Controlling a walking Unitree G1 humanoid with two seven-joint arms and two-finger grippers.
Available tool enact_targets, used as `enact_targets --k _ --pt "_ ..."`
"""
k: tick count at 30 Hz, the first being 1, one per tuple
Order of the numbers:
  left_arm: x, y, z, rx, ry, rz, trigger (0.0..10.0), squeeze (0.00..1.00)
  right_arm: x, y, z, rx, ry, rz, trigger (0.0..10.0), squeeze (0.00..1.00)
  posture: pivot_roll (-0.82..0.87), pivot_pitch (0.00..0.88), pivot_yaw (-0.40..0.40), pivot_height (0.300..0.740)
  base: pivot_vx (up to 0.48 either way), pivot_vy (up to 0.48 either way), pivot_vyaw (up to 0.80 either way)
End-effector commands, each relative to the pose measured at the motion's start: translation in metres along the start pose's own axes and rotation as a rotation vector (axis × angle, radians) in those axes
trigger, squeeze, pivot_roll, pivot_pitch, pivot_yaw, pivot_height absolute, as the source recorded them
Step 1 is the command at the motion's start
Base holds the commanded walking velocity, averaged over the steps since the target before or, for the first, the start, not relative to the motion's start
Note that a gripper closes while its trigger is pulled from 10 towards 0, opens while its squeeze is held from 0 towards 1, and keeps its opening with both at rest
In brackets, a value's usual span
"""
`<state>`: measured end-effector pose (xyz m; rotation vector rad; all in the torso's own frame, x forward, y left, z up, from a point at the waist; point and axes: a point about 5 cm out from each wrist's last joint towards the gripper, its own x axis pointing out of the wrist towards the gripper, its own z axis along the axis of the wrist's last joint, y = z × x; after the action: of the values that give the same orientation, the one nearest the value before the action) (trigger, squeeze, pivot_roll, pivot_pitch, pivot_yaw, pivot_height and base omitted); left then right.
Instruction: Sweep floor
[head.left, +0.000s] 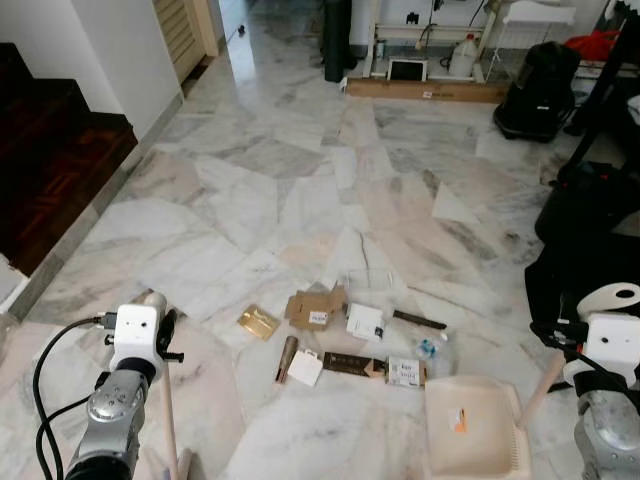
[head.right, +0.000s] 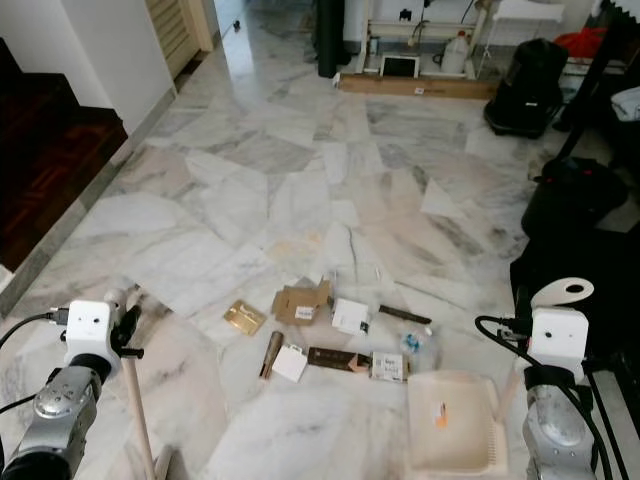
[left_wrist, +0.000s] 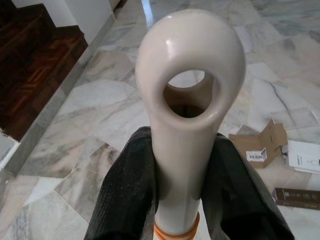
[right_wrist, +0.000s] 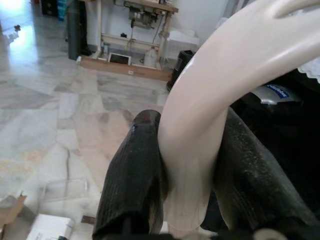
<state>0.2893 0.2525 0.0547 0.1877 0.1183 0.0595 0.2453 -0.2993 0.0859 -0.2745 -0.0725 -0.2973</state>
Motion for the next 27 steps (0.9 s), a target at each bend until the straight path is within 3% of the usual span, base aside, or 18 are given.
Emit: enact_targets --k 1,9,10,14,16,27 --pt "0.0 0.001 0.004 -0.023 -0.015 0.013 10.0 0.0 -0.001 -0.001 0.008 0.018 -0.018 -0.002 10.0 0.0 -0.06 0.099 0.038 0.74 0.0 0.0 0.0" --pt "0.009 -0.003 0.024 -0.055 -0.09 0.03 10.0 0.0 0.0 -0.006 0.019 0.048 -0.047 -0.047 10.0 0.0 -0.06 0.101 0.039 0.74 0.0 0.0 0.0" --pt "0.015 -0.007 0.037 -0.071 -0.143 0.039 10.0 0.0 0.004 0.002 0.021 0.08 -0.051 -0.052 10.0 0.0 -0.06 0.1 0.039 0.74 0.0 0.0 0.0" --pt "0.018 -0.01 0.045 -0.084 -0.17 0.045 10.0 0.0 0.006 0.008 0.022 0.095 -0.048 -0.048 10.0 0.0 -0.06 0.1 0.039 0.74 0.0 0.0 0.0" --pt "0.022 -0.018 0.054 -0.109 -0.197 0.029 10.0 0.0 0.008 0.022 0.022 0.14 -0.037 -0.04 10.0 0.0 -0.05 0.101 0.041 0.74 0.0 0.0 0.0" --pt "0.024 -0.026 0.064 -0.12 -0.235 0.011 10.0 0.0 0.006 0.037 0.023 0.179 -0.038 -0.034 10.0 0.0 -0.06 0.107 0.047 0.74 0.0 0.0 0.0"
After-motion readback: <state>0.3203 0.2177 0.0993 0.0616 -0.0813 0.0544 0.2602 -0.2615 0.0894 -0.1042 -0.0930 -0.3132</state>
